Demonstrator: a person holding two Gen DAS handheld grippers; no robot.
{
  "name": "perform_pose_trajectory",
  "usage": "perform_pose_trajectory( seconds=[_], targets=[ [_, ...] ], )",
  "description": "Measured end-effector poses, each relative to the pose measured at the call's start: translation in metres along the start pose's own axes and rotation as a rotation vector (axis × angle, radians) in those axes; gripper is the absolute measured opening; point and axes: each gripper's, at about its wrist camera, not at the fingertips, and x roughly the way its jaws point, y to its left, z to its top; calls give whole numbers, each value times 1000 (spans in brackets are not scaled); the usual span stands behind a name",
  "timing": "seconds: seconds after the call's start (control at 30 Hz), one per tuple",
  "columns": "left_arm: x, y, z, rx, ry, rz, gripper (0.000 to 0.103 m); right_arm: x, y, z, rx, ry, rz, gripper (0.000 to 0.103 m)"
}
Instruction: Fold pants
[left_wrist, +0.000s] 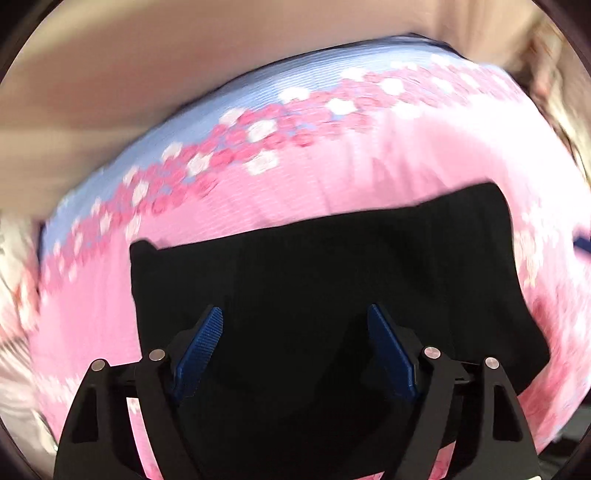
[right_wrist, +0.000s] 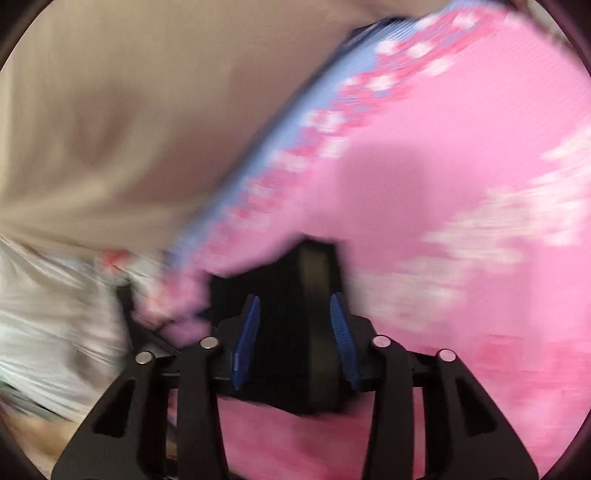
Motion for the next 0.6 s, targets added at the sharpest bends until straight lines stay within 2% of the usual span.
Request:
perform_pose_trajectory(
  seconds=[0.07, 0.1, 0.13, 0.2, 0.23, 0.27, 0.3, 0.37, 0.47, 0.53, 0.6],
  targets=[
    [-11, 0, 0, 11, -23, -31, 81, 5, 0, -13, 17, 49, 68, 42],
    [-20, -6, -4, 51, -37, -45, 89, 12, 1, -18, 34, 71, 100, 43],
    [-25, -13, -7, 82, -50, -46, 92, 19, 4, -21, 33, 88, 105, 45],
    [-35, -35, -17, 175, -83, -44, 92, 42, 16, -27, -17, 146, 69, 45],
    [-37, -51, -26, 244, -90, -46, 92, 54, 24, -29, -56, 180, 52, 41],
    [-38, -63, -33, 289, -88, -44, 92, 60, 31, -30, -84, 196, 61, 25],
    [-36, -77, -41, 347, -82, -39, 92, 64, 45, -30, -139, 199, 51, 23],
    [-30, -93, -49, 407, -84, -2, 92, 63, 58, -22, -180, 203, 65, 10],
    [-25, -102, -50, 433, -111, 42, 92, 62, 75, 2, -196, 210, 132, 5],
    [-26, -92, -36, 358, -125, 11, 92, 69, 77, 23, -147, 224, 239, 5],
    [-24, -80, -24, 297, -124, -4, 93, 81, 82, 37, -132, 236, 305, 4]
  ],
)
